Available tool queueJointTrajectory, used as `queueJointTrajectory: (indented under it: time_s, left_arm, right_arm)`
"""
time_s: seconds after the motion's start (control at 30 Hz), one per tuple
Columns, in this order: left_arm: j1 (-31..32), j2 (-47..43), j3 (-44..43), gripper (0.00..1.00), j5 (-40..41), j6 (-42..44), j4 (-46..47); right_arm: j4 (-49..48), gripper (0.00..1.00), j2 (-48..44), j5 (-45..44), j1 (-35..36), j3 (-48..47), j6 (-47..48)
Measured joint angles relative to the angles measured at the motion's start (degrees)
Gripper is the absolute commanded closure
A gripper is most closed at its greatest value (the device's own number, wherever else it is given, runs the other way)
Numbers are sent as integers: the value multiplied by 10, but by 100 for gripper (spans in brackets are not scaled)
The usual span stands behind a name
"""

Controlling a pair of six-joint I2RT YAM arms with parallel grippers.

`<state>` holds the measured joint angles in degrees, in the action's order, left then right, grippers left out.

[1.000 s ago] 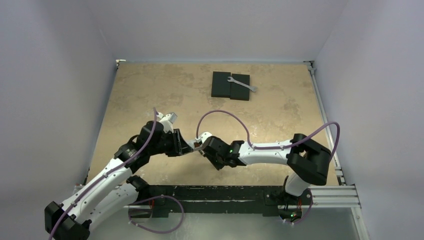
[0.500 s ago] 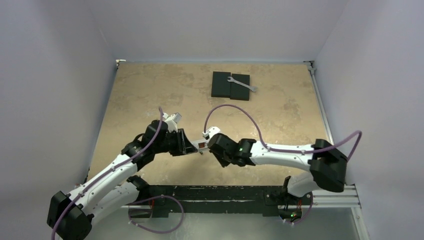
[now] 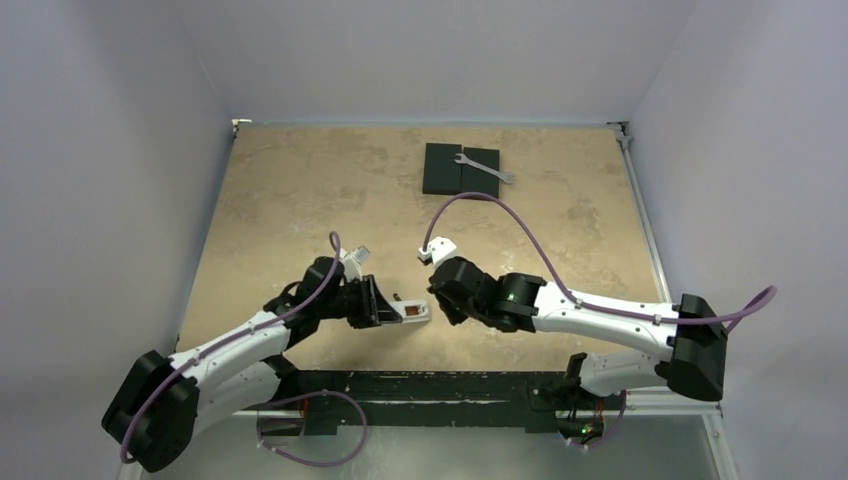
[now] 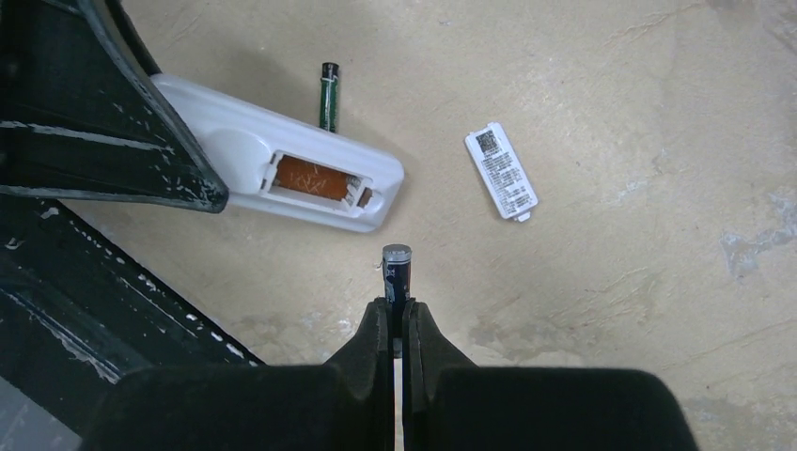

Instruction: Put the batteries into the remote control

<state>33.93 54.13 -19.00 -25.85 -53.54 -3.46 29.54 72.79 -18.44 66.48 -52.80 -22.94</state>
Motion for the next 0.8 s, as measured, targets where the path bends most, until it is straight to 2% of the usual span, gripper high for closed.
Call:
queueJointTrajectory:
  time_s: [0.23,0.43,0.67,0.8]
  left_arm:
    - [1,74,24,92,-47,-16,108]
    - [2,106,40,92,-79,-16,166]
    - [2,119,76,100,-123,-39,228]
    - [2,124,79,100,-133,-40,237]
  right_arm:
    - [-9,100,-1,38,0,0,25]
    - [-15,100,-1,77,0,0,63]
    - [-15,100,-8,104,0,0,98]
    - [-10,100,-18,111,0,-3,117]
